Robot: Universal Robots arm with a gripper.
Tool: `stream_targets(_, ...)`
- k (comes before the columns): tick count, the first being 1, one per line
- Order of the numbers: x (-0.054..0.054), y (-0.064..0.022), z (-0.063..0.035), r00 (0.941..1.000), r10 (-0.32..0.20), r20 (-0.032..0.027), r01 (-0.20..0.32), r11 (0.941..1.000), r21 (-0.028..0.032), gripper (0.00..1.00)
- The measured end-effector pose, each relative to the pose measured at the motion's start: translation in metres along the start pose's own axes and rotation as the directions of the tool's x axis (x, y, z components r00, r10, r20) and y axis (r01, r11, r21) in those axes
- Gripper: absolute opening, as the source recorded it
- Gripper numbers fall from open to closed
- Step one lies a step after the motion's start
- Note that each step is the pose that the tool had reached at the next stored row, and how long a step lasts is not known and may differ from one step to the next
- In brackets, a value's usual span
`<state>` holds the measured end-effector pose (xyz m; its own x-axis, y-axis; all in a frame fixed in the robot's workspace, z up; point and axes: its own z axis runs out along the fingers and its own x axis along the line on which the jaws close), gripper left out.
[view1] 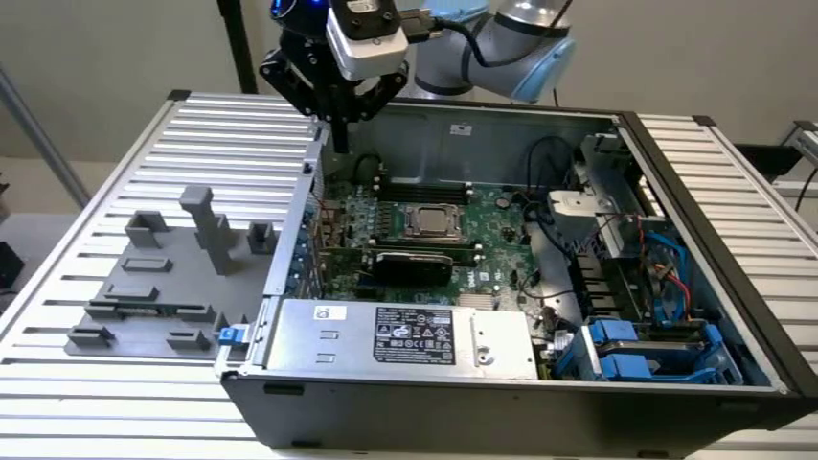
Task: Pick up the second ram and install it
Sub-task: 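Reach for the second ram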
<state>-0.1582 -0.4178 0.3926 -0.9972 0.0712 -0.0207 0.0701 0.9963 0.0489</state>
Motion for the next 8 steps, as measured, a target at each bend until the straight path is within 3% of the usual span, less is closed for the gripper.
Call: stream_targets(8,0.035,-0.0169,-0.0001,1.0000,0.000,0.0020,0.000,1.0000,-0.0001,0.11)
